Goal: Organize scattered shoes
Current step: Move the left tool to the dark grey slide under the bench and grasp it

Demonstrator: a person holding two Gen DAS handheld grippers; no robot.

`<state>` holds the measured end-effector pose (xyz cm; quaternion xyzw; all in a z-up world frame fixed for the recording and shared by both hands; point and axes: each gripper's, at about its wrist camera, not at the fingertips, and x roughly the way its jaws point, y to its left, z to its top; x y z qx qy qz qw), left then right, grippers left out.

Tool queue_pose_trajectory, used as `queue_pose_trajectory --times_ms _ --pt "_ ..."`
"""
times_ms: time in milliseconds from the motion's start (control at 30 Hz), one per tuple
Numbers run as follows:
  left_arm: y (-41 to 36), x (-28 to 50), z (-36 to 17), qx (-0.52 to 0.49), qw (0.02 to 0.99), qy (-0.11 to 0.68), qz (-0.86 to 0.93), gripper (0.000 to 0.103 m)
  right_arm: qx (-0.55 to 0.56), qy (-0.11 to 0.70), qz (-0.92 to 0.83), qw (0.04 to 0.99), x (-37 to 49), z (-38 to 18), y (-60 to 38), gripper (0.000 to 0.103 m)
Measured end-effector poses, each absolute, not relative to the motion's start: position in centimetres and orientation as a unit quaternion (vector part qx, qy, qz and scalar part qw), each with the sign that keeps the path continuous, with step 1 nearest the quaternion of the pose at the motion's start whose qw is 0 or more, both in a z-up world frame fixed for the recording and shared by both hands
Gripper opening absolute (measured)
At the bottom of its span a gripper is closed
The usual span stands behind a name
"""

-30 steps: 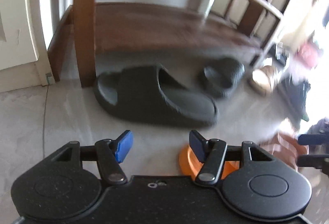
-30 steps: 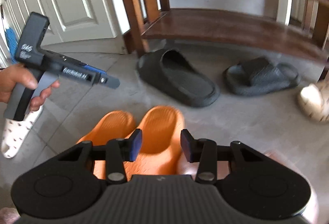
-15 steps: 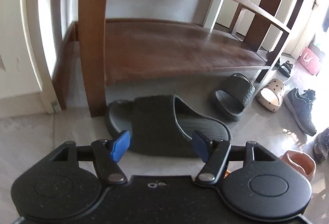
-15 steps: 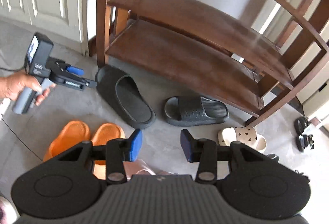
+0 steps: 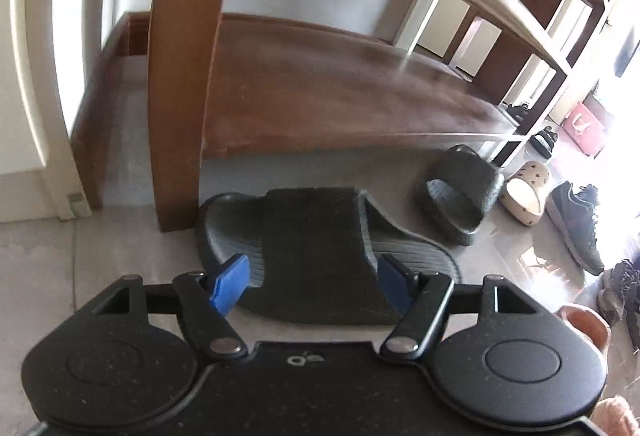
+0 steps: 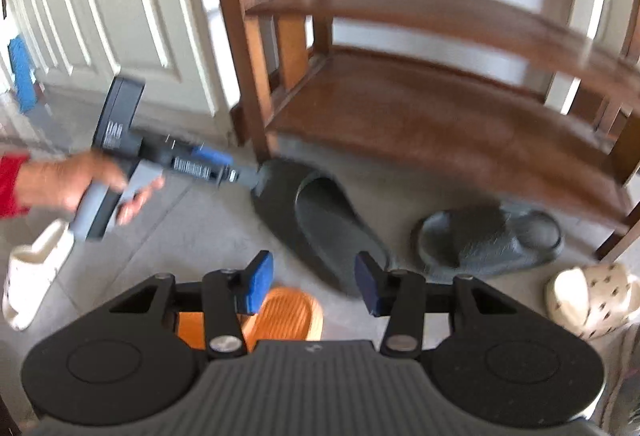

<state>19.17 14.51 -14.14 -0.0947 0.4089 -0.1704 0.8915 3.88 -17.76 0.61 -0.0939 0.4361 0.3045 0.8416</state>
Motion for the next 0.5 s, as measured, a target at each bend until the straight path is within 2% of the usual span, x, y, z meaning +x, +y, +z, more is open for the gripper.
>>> queue_pose_trajectory --times_ms 100,300,367,500 --pt "15.1 20.1 -15.6 -0.125 0.888 0.401 -0.187 0.071 -0.119 0.448 0.307 0.831 3.5 0.1 -18.1 0.049" --pt "13.6 22.4 -16.7 -0.130 0.880 0.400 -0.219 0.071 -0.074 0.460 0.301 0.832 6.0 0.7 -18.7 0.049" --pt "13.8 22.6 -17.0 -0.141 0.881 0.399 -0.212 0.071 -0.058 0.472 0.299 0.827 7.3 -0.3 -18.8 0.049" --pt "14.5 22.1 -17.1 -0.156 0.886 0.391 -0.194 0.071 -0.103 0.458 0.276 0.839 10.8 -3.3 -16.6 0.047"
